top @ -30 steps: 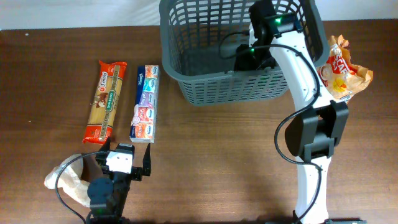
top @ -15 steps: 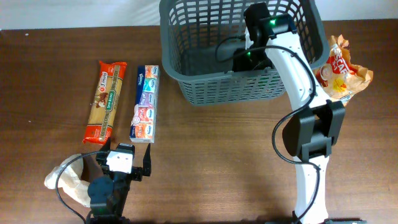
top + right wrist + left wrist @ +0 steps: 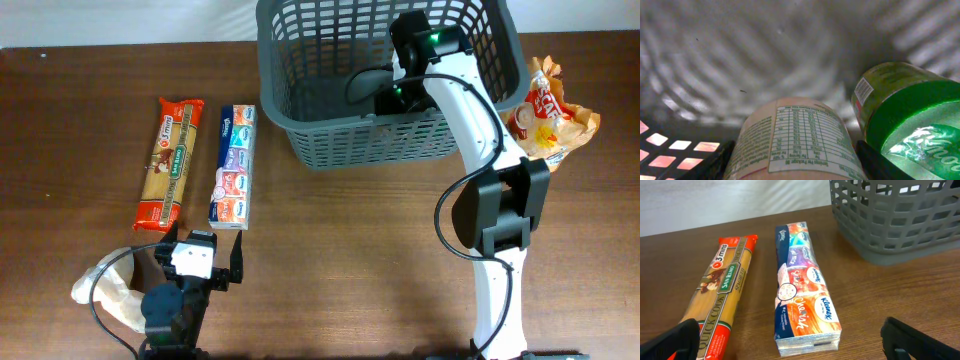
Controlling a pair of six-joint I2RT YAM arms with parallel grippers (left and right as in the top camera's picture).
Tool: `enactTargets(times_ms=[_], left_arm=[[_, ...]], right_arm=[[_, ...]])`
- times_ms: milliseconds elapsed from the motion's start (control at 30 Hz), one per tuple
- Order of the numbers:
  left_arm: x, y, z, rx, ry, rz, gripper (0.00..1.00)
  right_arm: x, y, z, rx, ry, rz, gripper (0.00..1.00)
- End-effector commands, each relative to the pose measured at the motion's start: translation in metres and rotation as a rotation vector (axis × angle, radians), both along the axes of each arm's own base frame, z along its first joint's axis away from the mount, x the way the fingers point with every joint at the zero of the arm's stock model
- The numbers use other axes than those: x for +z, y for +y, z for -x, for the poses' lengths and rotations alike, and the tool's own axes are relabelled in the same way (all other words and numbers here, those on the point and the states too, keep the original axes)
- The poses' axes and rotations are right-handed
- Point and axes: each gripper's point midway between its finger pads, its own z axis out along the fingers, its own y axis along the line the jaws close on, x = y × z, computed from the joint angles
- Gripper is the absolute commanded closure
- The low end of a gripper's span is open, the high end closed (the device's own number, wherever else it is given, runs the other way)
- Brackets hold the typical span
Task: Pack container
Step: 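Lower the jar into the basket beside the first and open the right gripper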
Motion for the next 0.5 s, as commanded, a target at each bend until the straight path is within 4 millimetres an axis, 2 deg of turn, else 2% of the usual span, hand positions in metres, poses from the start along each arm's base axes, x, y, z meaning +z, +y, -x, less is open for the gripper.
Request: enactTargets(times_ms=[0, 133, 467], left_arm=[[-0.0050, 0.0020, 0.0003, 0.009, 0.012, -0.003, 0.01], [-0.0050, 0.0020, 0.0003, 0.008, 0.012, -0.003, 0.01], [-0.0050, 0.0020, 0.0003, 0.009, 0.012, -0.003, 0.01]], right_arm=[[-0.0032, 0.0038, 0.0022, 0.021, 0.010, -0.005, 0.57], [-0.0032, 0.0038, 0.0022, 0.021, 0.010, -0.005, 0.55], [-0.0032, 0.0037, 0.0025, 0.021, 0.012, -0.005, 0.44]])
